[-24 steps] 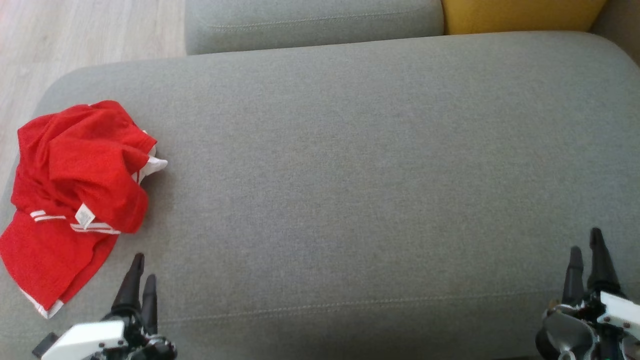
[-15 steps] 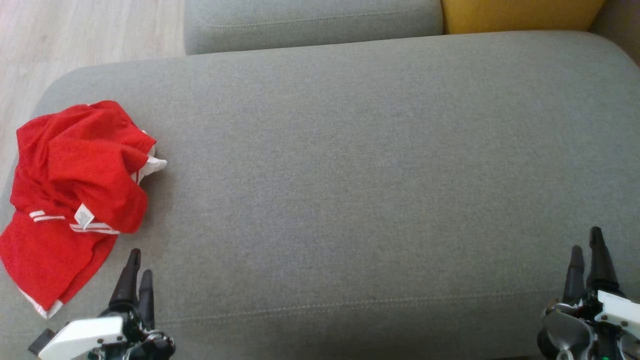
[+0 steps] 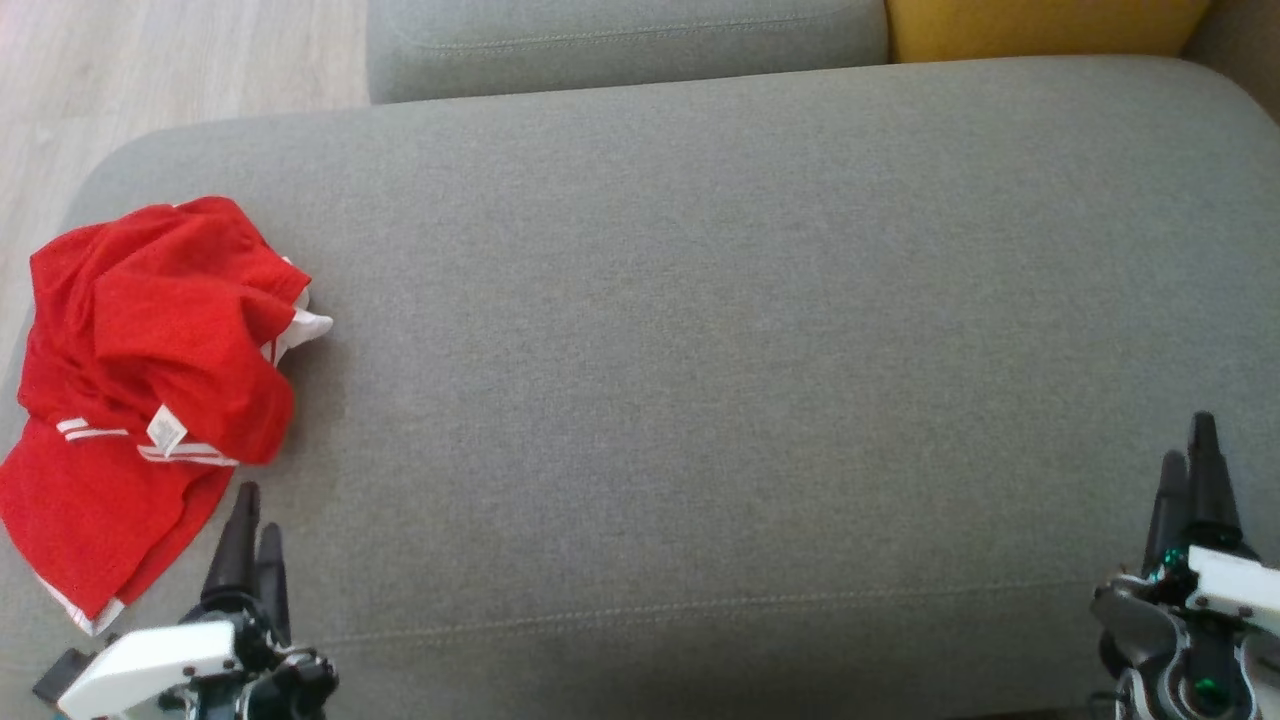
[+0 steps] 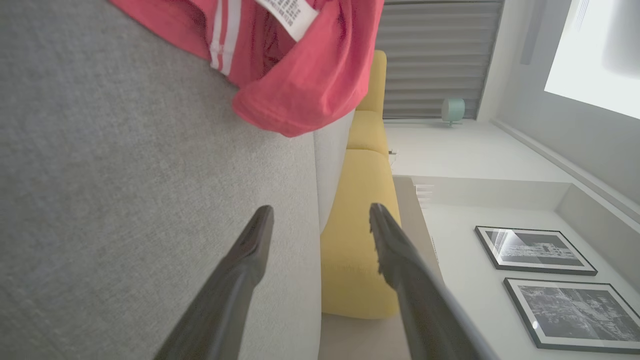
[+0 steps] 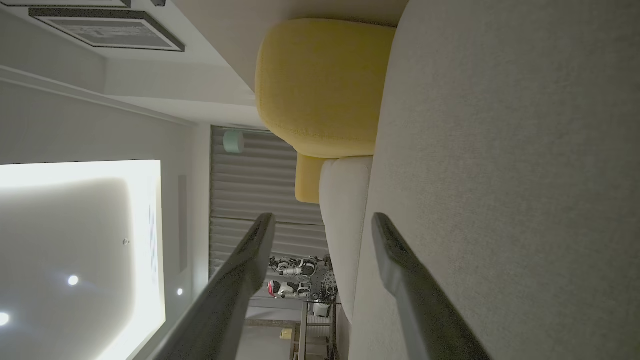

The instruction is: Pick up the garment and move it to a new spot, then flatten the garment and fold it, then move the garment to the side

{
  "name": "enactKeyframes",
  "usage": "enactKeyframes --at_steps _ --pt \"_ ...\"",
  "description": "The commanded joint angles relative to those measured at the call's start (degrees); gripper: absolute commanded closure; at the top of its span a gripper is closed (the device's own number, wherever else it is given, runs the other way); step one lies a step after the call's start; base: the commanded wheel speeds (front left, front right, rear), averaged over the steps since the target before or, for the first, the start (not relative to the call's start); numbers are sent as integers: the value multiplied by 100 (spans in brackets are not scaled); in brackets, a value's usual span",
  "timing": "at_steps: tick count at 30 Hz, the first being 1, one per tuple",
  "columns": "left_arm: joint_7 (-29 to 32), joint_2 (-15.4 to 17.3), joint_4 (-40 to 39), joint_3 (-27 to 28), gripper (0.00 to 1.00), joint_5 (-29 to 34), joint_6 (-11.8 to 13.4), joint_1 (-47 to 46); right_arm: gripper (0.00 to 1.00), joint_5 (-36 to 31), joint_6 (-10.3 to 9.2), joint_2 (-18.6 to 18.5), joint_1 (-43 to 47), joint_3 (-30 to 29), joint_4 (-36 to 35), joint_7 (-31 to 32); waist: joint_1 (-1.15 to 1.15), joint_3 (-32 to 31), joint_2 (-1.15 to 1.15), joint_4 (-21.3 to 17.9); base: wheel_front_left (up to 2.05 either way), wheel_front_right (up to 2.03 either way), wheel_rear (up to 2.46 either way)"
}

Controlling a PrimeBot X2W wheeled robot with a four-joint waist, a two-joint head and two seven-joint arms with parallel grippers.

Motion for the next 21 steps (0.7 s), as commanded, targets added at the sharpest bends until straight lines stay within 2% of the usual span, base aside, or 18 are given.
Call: enactKeyframes --at_steps 1,13,21 --pt "-64 62 -262 121 0 100 -17 -327 0 -211 13 -33 -337 57 -265 -75 0 2 0 2 0 0 0" --pt "-250 70 -642 437 0 703 -21 -481 0 -1475 16 -35 -502 266 -731 -259 0 22 0 38 0 0 0" --pt "-387 76 -1049 623 0 1413 -10 -594 0 -2350 19 -36 -607 475 -935 -393 0 25 0 37 0 0 0"
